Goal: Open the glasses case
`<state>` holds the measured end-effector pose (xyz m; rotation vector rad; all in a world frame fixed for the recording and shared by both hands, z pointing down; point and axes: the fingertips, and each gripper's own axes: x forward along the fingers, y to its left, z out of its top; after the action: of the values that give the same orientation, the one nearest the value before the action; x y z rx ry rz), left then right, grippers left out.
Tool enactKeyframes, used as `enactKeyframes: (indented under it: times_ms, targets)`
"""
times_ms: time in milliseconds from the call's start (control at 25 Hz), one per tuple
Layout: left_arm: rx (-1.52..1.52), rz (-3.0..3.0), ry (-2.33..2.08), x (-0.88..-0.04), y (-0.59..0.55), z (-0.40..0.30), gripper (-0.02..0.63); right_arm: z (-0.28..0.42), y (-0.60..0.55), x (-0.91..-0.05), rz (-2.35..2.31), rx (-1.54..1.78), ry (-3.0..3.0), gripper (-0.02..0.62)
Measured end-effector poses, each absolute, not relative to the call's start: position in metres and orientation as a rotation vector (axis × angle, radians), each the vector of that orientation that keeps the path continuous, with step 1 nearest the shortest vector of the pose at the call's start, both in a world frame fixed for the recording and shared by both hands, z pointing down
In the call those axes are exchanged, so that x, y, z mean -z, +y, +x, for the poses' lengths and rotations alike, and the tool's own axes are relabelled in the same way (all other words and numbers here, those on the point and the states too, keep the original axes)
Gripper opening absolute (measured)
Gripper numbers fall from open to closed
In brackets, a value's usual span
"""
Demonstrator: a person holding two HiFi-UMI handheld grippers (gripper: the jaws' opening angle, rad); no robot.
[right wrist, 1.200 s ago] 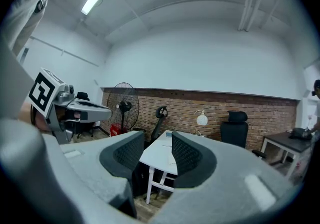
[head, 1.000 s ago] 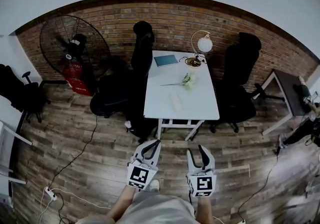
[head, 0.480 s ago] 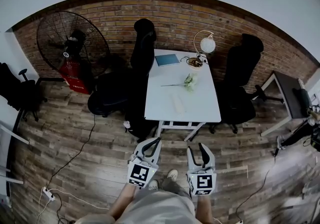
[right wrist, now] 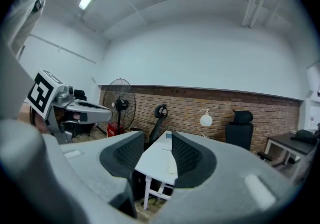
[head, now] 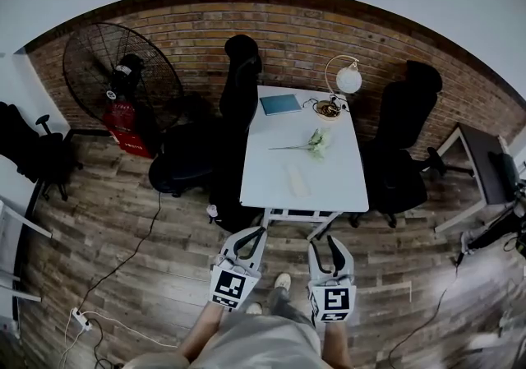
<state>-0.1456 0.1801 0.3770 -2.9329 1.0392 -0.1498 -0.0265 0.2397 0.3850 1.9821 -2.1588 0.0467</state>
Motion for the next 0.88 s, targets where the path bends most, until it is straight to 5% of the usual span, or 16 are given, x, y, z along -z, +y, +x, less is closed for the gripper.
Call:
enactKeyframes:
  times_ms: [880]
  targets:
    - [0.225,-2.9,1.141,-0.387,0.087,-0.082,0.008,0.045,0.137,-0.399,1.902,-0.096,-2.239,0.176]
